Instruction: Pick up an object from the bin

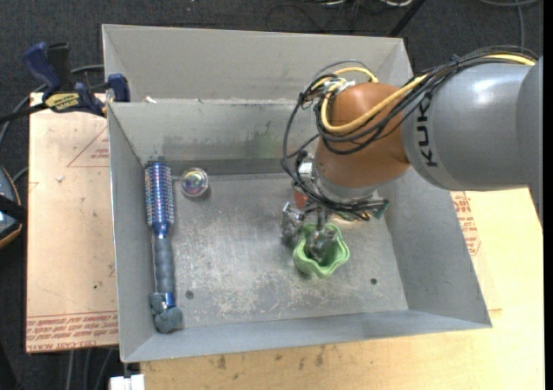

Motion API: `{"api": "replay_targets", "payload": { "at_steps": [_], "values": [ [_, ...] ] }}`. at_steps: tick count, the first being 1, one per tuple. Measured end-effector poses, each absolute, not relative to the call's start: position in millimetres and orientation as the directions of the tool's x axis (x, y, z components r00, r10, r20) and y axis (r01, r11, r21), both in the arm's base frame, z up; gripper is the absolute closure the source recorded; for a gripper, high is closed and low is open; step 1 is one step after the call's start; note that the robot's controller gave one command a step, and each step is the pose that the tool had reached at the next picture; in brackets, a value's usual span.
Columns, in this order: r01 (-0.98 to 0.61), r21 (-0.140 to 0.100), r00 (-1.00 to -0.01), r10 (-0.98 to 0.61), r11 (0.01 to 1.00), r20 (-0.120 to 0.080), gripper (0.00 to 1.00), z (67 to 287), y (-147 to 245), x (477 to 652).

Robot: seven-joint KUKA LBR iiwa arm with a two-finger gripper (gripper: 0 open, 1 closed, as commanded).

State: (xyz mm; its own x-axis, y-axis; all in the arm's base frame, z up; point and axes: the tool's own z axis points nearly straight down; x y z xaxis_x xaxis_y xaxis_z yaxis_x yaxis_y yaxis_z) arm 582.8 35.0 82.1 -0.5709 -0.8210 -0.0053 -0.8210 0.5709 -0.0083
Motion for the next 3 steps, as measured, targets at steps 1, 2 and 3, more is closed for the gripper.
{"api": "replay_targets", "payload": {
  "at_steps": [1, 2, 3],
  "values": [
    [-0.819, -0.005, -0.574, -0.819, 0.574, -0.002, 1.00, 90, 34, 585.1],
    [-0.817, -0.006, -0.576, -0.817, 0.576, -0.007, 1.00, 147, 35, 586.8],
    [-0.815, -0.002, -0.579, -0.815, 0.579, -0.004, 1.00, 160, 36, 587.5]
  ]
}}
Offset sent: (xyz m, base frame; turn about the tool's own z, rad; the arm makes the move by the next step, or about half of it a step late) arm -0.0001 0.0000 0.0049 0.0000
